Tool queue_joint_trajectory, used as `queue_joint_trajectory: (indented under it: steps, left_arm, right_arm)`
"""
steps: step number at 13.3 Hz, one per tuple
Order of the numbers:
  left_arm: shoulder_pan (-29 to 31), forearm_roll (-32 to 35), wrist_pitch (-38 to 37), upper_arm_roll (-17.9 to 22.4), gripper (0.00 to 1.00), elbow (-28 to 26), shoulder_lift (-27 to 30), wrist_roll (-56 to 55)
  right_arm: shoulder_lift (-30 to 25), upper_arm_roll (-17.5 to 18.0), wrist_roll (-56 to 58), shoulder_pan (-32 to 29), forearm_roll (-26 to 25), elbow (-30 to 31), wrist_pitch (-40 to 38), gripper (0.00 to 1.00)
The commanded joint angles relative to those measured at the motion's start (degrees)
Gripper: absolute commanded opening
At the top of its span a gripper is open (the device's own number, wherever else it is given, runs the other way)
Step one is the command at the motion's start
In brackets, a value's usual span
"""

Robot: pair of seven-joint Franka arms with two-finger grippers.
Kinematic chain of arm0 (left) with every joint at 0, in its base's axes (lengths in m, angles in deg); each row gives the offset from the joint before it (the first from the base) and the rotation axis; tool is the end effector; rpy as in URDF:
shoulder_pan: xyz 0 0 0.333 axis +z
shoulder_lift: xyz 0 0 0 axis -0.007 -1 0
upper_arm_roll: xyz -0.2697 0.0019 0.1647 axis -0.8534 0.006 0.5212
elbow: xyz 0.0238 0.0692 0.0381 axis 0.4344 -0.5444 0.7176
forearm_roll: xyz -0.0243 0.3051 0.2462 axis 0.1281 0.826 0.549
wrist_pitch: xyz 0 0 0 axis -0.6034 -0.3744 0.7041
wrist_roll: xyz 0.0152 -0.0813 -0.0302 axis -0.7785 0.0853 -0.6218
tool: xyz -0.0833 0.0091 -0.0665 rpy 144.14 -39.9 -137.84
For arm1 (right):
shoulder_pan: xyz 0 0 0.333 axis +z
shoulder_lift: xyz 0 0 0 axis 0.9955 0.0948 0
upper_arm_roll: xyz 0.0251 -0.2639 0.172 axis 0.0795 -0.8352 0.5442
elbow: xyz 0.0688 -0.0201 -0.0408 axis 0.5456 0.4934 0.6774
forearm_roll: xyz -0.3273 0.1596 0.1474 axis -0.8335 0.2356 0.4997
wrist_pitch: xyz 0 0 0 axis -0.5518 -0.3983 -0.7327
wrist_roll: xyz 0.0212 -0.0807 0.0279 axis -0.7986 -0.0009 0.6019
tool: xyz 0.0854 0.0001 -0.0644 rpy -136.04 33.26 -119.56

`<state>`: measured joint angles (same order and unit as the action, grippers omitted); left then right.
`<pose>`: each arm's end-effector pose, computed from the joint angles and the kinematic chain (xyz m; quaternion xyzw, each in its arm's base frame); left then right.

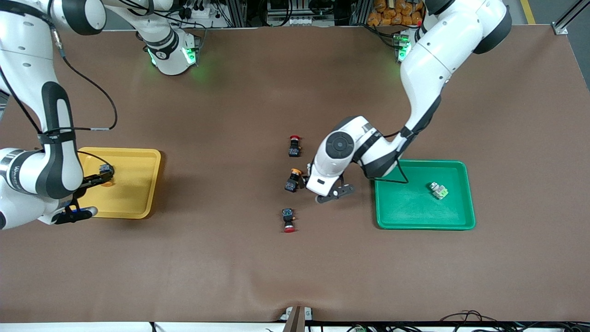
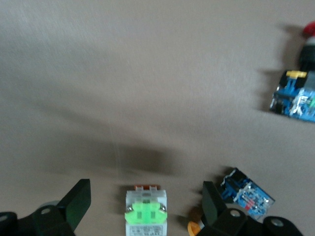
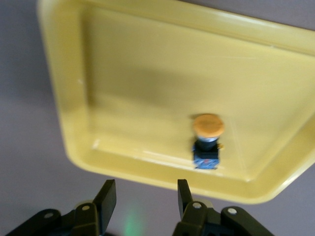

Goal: Place green and yellow buttons in trays

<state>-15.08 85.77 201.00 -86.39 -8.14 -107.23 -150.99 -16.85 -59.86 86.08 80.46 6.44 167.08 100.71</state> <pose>0.5508 -0.4498 0.2024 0.9842 0.1697 -0.0176 0.0473 0.6551 -0.1037 0.2799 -0.9579 -0.0791 0.2736 0.0357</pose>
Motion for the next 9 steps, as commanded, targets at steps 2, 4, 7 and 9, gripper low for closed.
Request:
queue_joint_trajectory:
  steps: [2,4,7,9]
  left_arm:
    - [-1.39,2.02,0.75,1.39,0.98,-0.74,-0.4,-1.77]
    - [-1.48,2.38,0.75,1.39,0.86,-1.53,-0.58,-1.68]
    - [-2.44,2.29,0.66,1.39,0.69,-1.98,-0.58,-1.85]
    - [-2.71,2.29,0.49,1.39,0.45,-1.98,-0.58,-1.85]
  right_arm:
    - [-2.73,-0.06,-10.1,5.49,3.9,-0.25,-2.71,0.52]
    - [-3.79,-0.58,-13.89,7.78,6.1,0.28,-2.72,0.45]
    - [-8.0,-3.46,-17.15,11.81,10.5,8.16,3.14,0.4]
    - [-8.54,-10.66,-17.16,18.57,14.34,10.65,5.46,0.4]
